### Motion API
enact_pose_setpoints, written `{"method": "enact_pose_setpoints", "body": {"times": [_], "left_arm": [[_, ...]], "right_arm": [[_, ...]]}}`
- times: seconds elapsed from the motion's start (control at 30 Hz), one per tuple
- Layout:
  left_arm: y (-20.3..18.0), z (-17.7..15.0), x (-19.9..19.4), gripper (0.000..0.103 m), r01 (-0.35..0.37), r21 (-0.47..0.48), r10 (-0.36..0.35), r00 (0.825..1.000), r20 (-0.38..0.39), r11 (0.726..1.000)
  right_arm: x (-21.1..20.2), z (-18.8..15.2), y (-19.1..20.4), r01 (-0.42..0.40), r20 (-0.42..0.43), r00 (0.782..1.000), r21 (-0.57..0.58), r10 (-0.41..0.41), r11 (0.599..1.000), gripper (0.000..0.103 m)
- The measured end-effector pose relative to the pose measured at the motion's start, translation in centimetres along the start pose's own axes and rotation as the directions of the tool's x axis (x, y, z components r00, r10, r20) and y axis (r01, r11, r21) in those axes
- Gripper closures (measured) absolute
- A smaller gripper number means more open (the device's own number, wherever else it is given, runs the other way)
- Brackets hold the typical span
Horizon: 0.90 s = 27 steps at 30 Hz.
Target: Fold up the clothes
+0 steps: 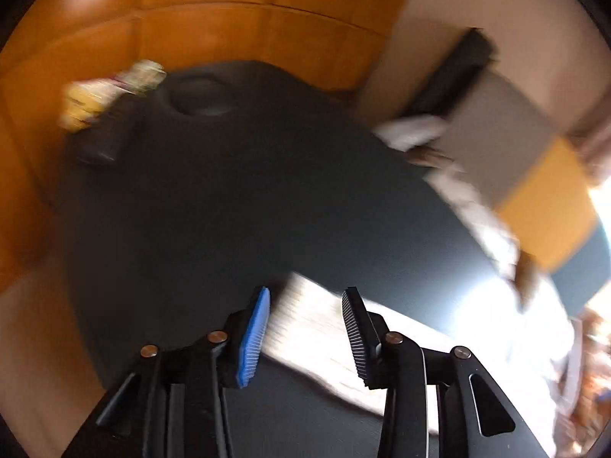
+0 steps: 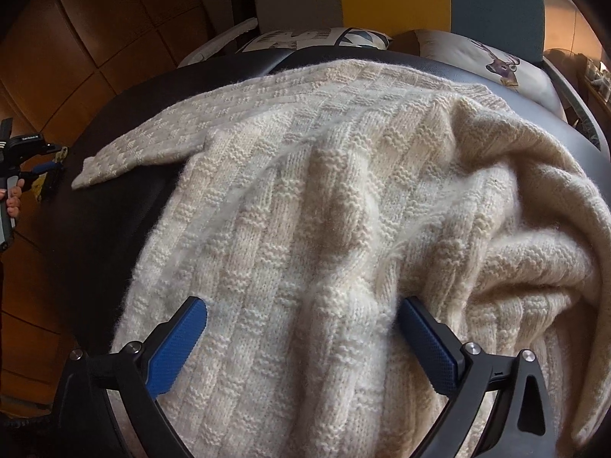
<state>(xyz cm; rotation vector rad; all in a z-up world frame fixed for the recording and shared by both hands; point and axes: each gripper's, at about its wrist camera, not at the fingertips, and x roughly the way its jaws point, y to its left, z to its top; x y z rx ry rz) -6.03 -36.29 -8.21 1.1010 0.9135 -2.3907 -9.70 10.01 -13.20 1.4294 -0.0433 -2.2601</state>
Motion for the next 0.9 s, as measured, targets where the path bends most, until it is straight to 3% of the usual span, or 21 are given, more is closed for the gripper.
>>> {"method": "enact_pose_setpoints", "body": {"times": [0.07, 0.13, 0.27, 0.33, 0.4, 0.53, 0.6, 0.73, 0.8, 0.9], "left_arm": [[-4.3, -2.7, 0.9, 0.058, 0.126, 0.080, -0.119, 0.989, -0.090, 0.989], [-9.4, -6.0, 2.0, 0.058, 0.197, 0.200, -0.163, 0.971, -0.173, 0.960], [-19.3, -11.4, 3.2, 0.058, 0.312, 0.430, -0.207, 0.940, -0.272, 0.847], [-24.2, -13.5, 3.2, 0.058, 0.370, 0.535, -0.239, 0.924, -0.300, 0.759], [-28.9, -15.9, 3.2, 0.058, 0.416, 0.639, -0.262, 0.909, -0.326, 0.647], [-36.9, -19.5, 5.5, 0.056, 0.416, 0.813, -0.246, 0.908, -0.341, 0.408], [-39.7, -20.3, 8.1, 0.056, 0.404, 0.857, -0.220, 0.911, -0.348, 0.319], [-42.4, -21.0, 12.1, 0.056, 0.406, 0.881, -0.151, 0.913, -0.379, 0.244], [-42.3, -20.8, 14.3, 0.056, 0.411, 0.884, -0.131, 0.911, -0.391, 0.224], [-43.1, -20.9, 16.1, 0.052, 0.419, 0.885, -0.105, 0.908, -0.406, 0.203]], "right_arm": [[-1.5, 0.1, -1.4, -0.087, 0.043, 0.995, 0.057, 0.085, 0.995, 0.004], [-3.7, 0.2, -3.8, -0.109, 0.105, 0.990, 0.114, 0.097, 0.988, 0.006], [-8.6, 0.2, -9.7, -0.100, 0.213, 0.976, 0.231, 0.050, 0.968, 0.006], [-11.3, 0.5, -13.4, -0.065, 0.247, 0.969, 0.289, -0.009, 0.955, 0.006], [-12.8, 1.4, -17.2, -0.038, 0.252, 0.966, 0.330, -0.049, 0.943, 0.006], [-12.0, 3.9, -23.6, -0.035, 0.196, 0.979, 0.391, -0.046, 0.920, 0.008], [-11.6, 5.2, -26.8, -0.032, 0.168, 0.985, 0.421, -0.043, 0.907, 0.034], [-7.2, 6.5, -29.4, -0.050, 0.060, 0.998, 0.416, 0.028, 0.908, 0.039], [-5.5, 7.0, -29.8, -0.074, 0.023, 0.997, 0.409, 0.071, 0.910, 0.039], [-4.0, 7.5, -29.5, -0.042, -0.032, 0.998, 0.355, 0.057, 0.934, 0.039]]}}
